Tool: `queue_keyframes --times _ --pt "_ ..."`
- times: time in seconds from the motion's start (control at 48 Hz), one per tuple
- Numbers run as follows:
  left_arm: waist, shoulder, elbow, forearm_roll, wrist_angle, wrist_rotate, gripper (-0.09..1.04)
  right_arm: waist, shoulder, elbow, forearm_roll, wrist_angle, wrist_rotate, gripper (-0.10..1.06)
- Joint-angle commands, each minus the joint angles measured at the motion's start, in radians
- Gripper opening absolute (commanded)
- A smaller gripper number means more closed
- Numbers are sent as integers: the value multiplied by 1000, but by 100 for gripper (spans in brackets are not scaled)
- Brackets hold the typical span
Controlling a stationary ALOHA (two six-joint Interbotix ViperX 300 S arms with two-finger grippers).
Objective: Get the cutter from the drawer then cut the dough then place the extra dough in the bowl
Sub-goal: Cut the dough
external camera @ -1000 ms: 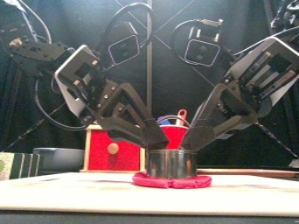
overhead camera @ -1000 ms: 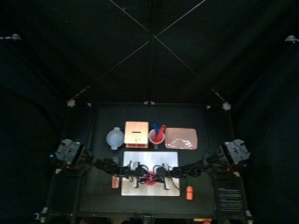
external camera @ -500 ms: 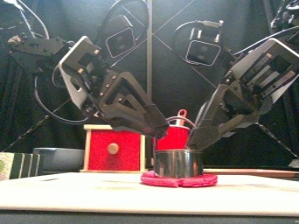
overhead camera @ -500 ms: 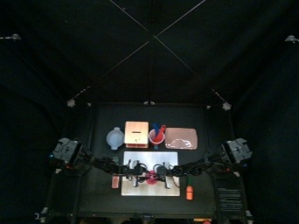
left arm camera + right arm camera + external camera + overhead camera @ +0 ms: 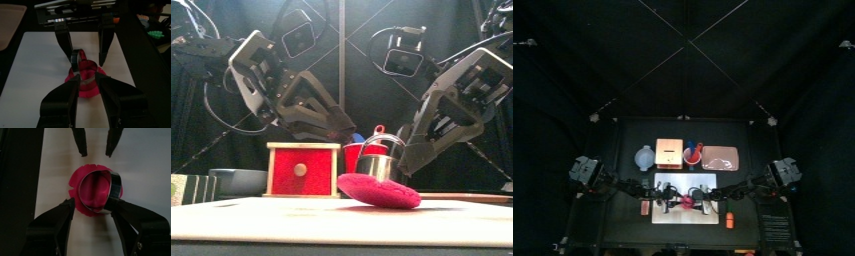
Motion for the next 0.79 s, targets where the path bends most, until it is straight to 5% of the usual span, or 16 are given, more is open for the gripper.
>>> queue_keyframes --times 0.021,0.792 --pt "-9 -14 -3 -31 -11 0 71 -6 -38 -23 0 -3 -5 88" --pt "-8 120 -61 -52 -9 3 56 -23 -86 -83 -26 48 -2 88"
